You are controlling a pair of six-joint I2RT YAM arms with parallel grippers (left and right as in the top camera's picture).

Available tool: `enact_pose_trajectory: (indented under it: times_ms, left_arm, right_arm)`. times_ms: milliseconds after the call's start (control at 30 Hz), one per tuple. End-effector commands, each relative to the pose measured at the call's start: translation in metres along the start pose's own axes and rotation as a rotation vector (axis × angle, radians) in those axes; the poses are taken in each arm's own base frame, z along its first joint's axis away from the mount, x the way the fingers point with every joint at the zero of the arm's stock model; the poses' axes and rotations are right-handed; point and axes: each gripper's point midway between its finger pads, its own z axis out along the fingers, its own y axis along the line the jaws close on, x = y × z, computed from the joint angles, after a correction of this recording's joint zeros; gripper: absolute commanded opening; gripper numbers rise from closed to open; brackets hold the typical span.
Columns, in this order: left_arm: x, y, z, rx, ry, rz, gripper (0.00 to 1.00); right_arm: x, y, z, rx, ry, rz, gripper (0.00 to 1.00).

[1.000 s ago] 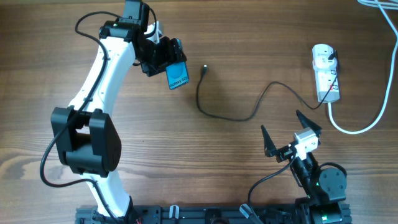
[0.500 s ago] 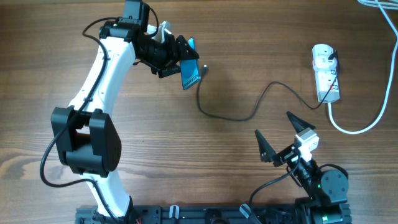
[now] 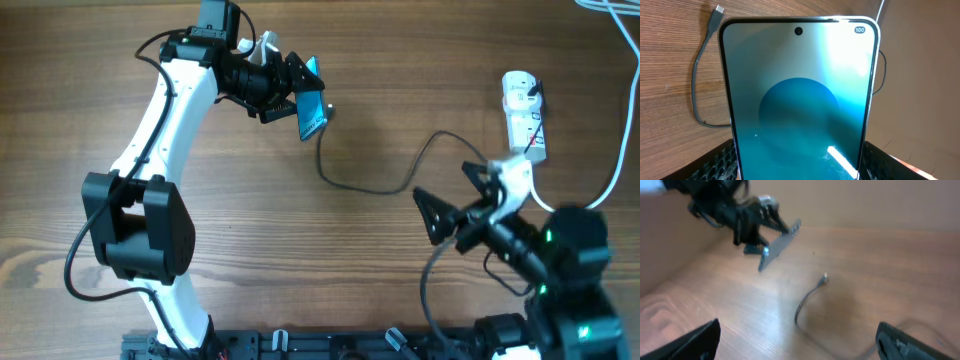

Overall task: Plug charger to phone and switch on socket
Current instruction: 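Move the right gripper toward the black cable's USB-C end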

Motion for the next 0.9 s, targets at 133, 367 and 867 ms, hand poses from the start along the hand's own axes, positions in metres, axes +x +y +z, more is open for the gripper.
enact_pose_trajectory:
  times_ms: [133, 367, 867]
  left_arm:
    - [0.003, -0.028, -0.015, 0.076, -0.013, 0.028, 0.77]
    - [-0.002, -0.03, -0.017, 0.087, -0.028, -0.024, 0.74]
    - [0.004, -0.053, -0.052, 0.329, 0.118, -0.307, 0.66]
  right_arm:
    - [-0.005, -0.013, 0.032, -0.001, 0.153, 0.089, 1.0]
    - [0.029, -0.034, 0.065, 0.045, 0.308, 0.326, 1.0]
    - [0.048, -0.044, 0.078, 0.062, 0.384, 0.365, 0.99]
